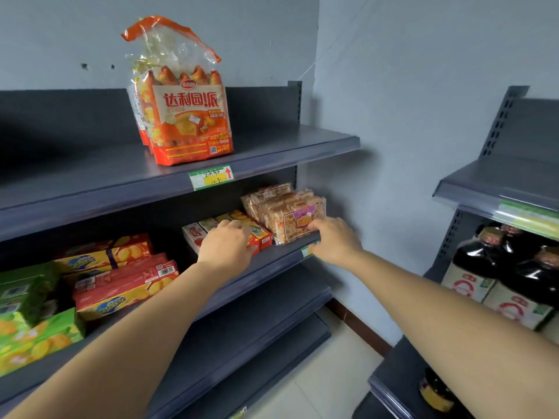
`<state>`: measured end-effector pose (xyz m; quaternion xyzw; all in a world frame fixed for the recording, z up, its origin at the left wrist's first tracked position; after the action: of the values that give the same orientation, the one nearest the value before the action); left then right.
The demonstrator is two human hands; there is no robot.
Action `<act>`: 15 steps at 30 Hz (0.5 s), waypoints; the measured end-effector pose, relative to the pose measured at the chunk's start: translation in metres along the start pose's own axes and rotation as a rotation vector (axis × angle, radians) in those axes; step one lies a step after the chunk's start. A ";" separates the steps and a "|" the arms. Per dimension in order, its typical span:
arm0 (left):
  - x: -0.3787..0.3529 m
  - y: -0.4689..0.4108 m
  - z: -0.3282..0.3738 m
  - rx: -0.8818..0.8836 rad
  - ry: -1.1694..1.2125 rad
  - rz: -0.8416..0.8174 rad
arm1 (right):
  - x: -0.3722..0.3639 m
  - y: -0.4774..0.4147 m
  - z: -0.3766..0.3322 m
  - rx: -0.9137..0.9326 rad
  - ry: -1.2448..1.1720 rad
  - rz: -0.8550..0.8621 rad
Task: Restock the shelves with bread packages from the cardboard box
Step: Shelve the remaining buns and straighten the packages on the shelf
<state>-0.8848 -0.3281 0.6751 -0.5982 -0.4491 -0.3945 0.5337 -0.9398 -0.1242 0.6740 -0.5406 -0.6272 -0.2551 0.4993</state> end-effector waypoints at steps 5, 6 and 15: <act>-0.017 -0.001 0.012 -0.084 0.019 -0.044 | -0.007 0.020 0.016 -0.081 0.026 -0.025; -0.021 -0.002 0.013 -0.110 0.021 -0.054 | -0.010 0.025 0.019 -0.108 0.032 -0.033; -0.049 0.003 0.030 -0.390 0.064 -0.090 | -0.032 0.083 0.034 -0.374 0.025 -0.053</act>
<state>-0.8962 -0.3040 0.6243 -0.6566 -0.3731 -0.5165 0.4036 -0.8767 -0.0849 0.6138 -0.6040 -0.5767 -0.3870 0.3910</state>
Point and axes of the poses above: each hand's wrist, its own y-axis away from the middle knuckle, its own x-axis out of the back of the hand, z = x × y, the point moved 3 cm from there along -y, towards the middle knuckle, and after that the axes turned 8 degrees about -y, right-handed, at the moved point
